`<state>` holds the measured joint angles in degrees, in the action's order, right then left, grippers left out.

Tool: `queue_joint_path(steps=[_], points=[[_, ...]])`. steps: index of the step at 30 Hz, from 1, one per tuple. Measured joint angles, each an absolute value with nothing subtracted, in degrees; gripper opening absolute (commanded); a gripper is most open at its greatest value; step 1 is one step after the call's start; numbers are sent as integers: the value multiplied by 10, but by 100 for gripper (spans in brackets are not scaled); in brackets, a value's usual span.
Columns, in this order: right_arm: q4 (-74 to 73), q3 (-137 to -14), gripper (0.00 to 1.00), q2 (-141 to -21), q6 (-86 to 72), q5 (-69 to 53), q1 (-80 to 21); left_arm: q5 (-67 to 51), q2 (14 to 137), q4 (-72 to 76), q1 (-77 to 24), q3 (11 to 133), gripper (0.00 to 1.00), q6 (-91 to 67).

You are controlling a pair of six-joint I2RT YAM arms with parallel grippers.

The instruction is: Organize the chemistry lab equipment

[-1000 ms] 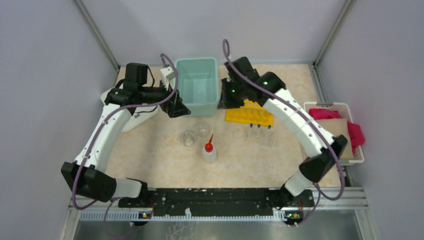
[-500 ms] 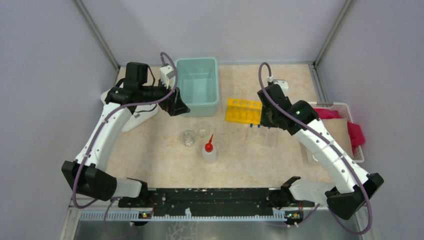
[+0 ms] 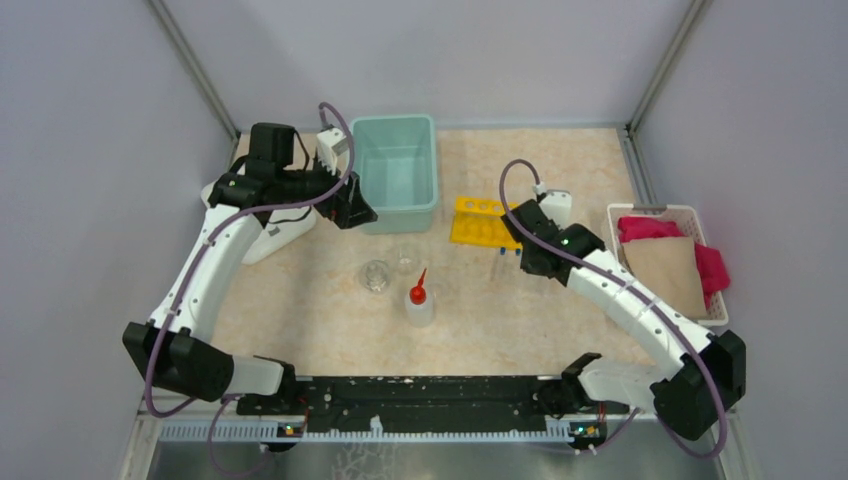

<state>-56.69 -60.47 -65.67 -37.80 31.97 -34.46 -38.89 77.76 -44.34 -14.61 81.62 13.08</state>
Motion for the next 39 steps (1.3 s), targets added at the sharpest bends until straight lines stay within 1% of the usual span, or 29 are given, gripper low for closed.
queue_joint_path(steps=[3, 9, 20, 39], points=[[-546, -564, 0, -656, -390, 325, -342, -386, 777, -440, -146, 814, 99, 129], [-500, -521, 0, -655, -402, 332, -339, -384, 775, -439, -146, 808, 99, 124], [-435, -484, 0, -654, -412, 360, -335, -383, 775, -439, -146, 808, 99, 124], [-406, -445, 0, -654, -437, 370, -335, -377, 769, -440, -145, 808, 99, 125]])
